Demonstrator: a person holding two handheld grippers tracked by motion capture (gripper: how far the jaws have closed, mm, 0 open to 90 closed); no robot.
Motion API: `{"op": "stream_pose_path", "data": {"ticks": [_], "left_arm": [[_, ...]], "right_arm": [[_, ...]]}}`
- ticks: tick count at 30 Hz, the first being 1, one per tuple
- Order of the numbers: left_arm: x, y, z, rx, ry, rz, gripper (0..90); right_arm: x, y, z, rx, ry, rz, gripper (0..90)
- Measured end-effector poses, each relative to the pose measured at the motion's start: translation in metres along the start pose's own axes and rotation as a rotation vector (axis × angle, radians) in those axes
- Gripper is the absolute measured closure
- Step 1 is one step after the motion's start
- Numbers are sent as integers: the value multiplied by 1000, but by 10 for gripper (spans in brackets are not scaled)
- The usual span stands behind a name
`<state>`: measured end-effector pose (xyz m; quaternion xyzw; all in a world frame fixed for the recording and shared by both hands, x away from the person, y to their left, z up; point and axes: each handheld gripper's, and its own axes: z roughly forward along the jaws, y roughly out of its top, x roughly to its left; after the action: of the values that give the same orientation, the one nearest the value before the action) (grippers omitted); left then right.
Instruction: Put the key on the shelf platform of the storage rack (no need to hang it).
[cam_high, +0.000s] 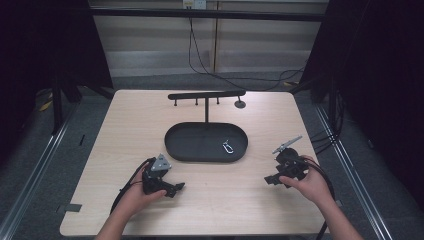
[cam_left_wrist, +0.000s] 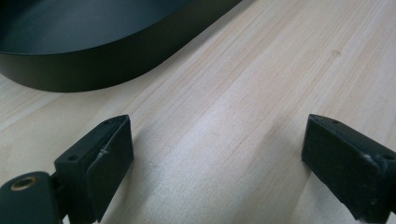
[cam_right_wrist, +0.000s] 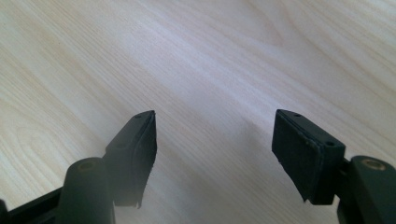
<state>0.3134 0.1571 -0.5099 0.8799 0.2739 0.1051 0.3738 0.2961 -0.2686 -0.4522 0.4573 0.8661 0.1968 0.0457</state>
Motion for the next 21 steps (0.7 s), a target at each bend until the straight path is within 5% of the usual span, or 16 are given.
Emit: {"op": "stream_pose_path", "data": {"ticks": [21], "left_arm": [[0, 0, 0, 0, 0, 0, 88]], "right_arm": [[-10, -25, -3, -1, -13, 33, 307]]}}
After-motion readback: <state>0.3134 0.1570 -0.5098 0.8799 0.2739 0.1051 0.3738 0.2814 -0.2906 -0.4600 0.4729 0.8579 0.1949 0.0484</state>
